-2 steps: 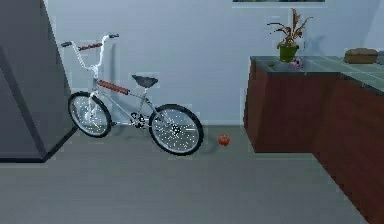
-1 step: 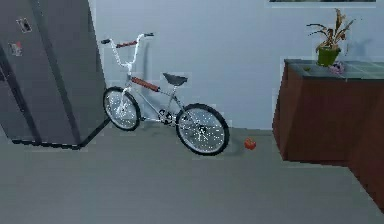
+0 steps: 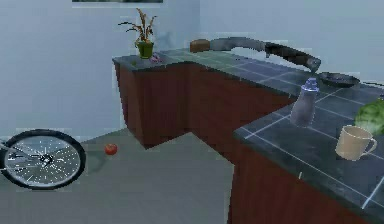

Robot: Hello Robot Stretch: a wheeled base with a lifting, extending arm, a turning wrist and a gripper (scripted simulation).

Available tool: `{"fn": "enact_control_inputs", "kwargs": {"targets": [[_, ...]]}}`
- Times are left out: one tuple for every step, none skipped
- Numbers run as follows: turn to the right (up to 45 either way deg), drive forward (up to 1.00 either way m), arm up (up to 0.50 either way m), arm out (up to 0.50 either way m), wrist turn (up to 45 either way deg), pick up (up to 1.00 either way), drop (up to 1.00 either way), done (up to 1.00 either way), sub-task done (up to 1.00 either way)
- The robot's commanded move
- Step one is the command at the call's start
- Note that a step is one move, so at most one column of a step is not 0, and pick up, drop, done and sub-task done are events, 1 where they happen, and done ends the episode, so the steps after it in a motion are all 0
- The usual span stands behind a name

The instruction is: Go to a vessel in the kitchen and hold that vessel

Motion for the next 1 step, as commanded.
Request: {"fn": "enact_control_inputs", "kwargs": {"targets": [[33.0, 0.00, 0.00, 0.00, 0.0, 0.00, 0.00, 0.00, 0.00]]}}
